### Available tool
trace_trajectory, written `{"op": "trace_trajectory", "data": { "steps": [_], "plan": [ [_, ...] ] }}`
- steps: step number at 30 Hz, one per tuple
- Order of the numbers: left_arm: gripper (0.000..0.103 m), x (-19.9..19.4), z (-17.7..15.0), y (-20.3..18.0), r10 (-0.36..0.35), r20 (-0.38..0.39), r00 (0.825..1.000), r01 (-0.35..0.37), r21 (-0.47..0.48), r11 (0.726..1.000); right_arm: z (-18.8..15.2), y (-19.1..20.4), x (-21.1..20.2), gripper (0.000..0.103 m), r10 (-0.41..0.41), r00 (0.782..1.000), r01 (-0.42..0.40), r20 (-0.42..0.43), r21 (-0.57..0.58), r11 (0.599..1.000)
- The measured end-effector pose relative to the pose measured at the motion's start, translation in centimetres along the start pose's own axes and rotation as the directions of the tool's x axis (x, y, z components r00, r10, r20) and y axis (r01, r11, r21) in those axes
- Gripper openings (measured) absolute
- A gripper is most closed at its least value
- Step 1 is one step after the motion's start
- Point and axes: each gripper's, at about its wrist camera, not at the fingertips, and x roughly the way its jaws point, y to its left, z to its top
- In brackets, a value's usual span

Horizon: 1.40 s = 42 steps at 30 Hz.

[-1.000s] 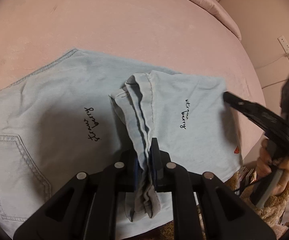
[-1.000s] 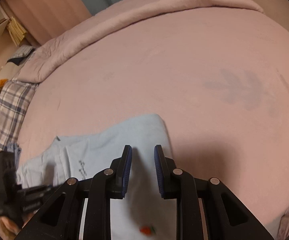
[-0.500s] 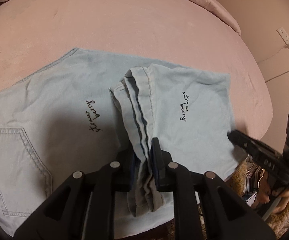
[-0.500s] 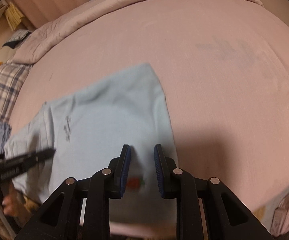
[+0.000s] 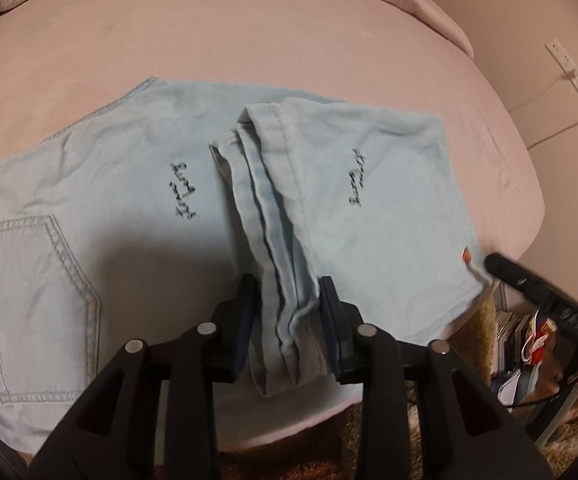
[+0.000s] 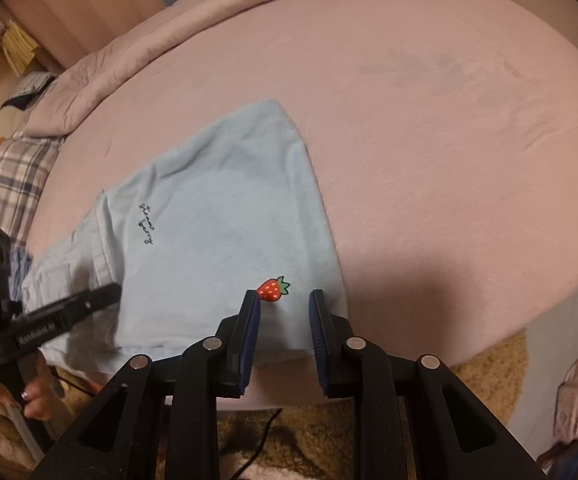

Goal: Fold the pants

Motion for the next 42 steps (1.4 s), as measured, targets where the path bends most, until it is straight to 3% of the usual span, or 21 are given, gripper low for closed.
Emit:
{"op": "trace_trajectory", "data": {
  "steps": [1,2,9,11,13,15,19,24,32,35,39,42],
  "plan": [
    [0.031,-0.1,-0.3,0.0,0.001,0.004,1.000,-0.001,0.002,1.000,0.5,0.7,0.4,0.053,-0.004,1.000,0.004,0.009,0.007,1.000],
    [0.031,-0.1,-0.6,0.0,-0.001,0.006,1.000,0.001,0.003,1.000,0.4,0.5,0.5,0.056,-0.004,1.000,0.004,0.012,0.015,1.000],
    [0.024,-0.7,-1.4,1.0,-0.022,0.011,1.000,0.022,-0.021,1.000,-0.6,-1.4,3.0,0.056,0.105,0.994,-0.100,-0.040,0.118,0.988],
    [0.023,-0.7,-1.7,1.0,-0.025,0.013,1.000,0.026,-0.025,0.999,-0.6,-1.3,2.8,0.047,0.101,0.994,-0.097,-0.033,0.114,0.989],
    [0.023,-0.7,-1.8,0.8,-0.025,0.013,1.000,0.026,-0.025,0.999,-0.7,-1.1,2.4,0.023,0.075,0.997,-0.073,-0.018,0.101,0.992],
    [0.023,-0.6,-2.0,0.7,-0.028,0.010,1.000,0.029,-0.021,0.999,-0.8,-0.9,1.1,0.016,0.082,0.997,-0.083,0.017,0.087,0.993],
    [0.023,-0.6,-1.7,0.7,-0.034,0.006,0.999,0.034,-0.021,0.999,-0.5,-0.1,-0.2,0.013,0.041,0.997,-0.044,0.061,0.046,0.998],
    [0.023,-0.6,-1.6,1.1,-0.044,0.005,0.999,0.044,-0.029,0.999,-0.8,-0.6,2.3,0.013,-0.023,1.000,0.023,-0.007,0.045,0.999],
    [0.024,-0.6,-1.9,0.9,-0.042,0.004,0.999,0.042,-0.037,0.998,-0.4,-1.1,2.4,0.013,-0.023,0.999,0.025,-0.040,0.061,0.998],
    [0.024,-0.6,-1.9,1.1,-0.050,0.003,0.999,0.050,-0.050,0.997,0.6,-0.9,1.9,0.017,-0.027,0.999,0.029,-0.040,0.049,0.998],
    [0.024,-0.7,-2.0,1.2,-0.051,0.003,0.999,0.051,-0.054,0.997,3.5,-0.5,1.2,0.045,-0.021,0.999,0.021,0.030,0.019,1.000],
    [0.025,-0.7,-2.1,1.2,-0.046,0.003,0.999,0.046,-0.053,0.998,5.9,-0.5,2.2,0.047,0.028,0.999,-0.029,0.046,0.028,0.999]
  ]
}}
